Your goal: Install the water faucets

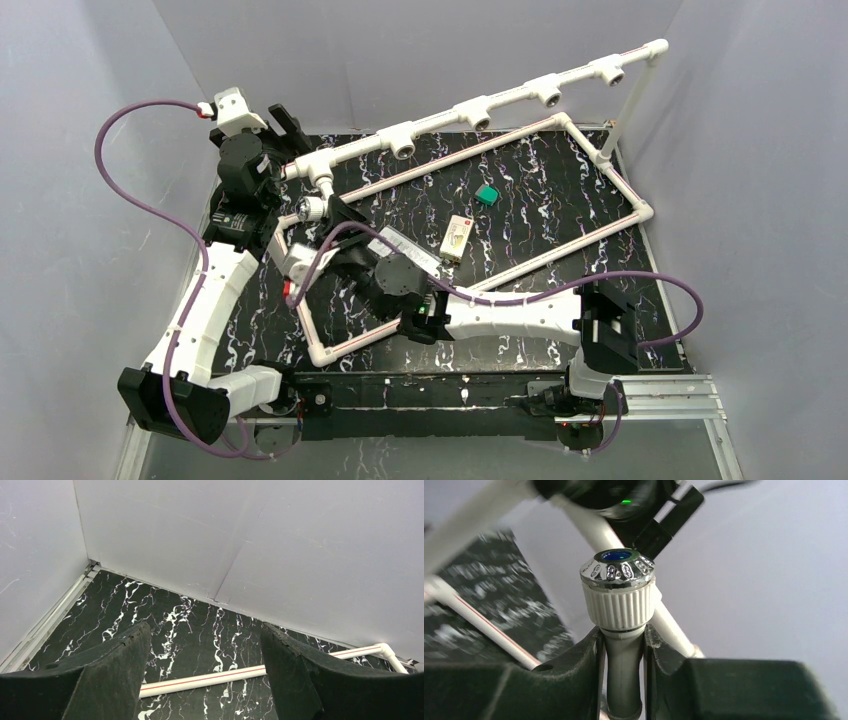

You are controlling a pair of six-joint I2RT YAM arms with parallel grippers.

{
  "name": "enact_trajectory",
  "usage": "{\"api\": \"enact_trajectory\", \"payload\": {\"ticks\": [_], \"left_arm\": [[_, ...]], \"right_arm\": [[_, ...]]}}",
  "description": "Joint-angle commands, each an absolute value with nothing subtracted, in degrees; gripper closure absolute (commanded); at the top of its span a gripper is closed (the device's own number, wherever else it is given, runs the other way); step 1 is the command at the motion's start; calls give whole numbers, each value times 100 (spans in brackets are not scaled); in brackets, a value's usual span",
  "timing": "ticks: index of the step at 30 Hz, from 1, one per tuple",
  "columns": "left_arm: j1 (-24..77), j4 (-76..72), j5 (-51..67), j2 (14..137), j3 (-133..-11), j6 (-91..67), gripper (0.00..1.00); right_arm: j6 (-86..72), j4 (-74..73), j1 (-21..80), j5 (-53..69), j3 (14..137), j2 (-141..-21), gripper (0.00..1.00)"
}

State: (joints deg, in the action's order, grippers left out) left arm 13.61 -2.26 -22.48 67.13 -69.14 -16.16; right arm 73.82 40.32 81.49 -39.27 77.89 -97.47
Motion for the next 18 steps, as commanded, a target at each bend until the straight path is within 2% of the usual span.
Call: {"api": "enact_trajectory", "payload": {"ticks": [1,8,18], "left_arm": [[1513,1938,-1731,7181,-6179,-1547,22],[1513,1909,-1705,7190,-6159,-1556,22],[1519,1876,-1643,7189,-6138,-1587,22]], "right_arm": [[3640,5107,8025,-4262,7648,-9749,99],[-203,6255,7964,-4658,6863,-9680,99],[-5257,5780,7825,-5014,6655,-9814,99]]}}
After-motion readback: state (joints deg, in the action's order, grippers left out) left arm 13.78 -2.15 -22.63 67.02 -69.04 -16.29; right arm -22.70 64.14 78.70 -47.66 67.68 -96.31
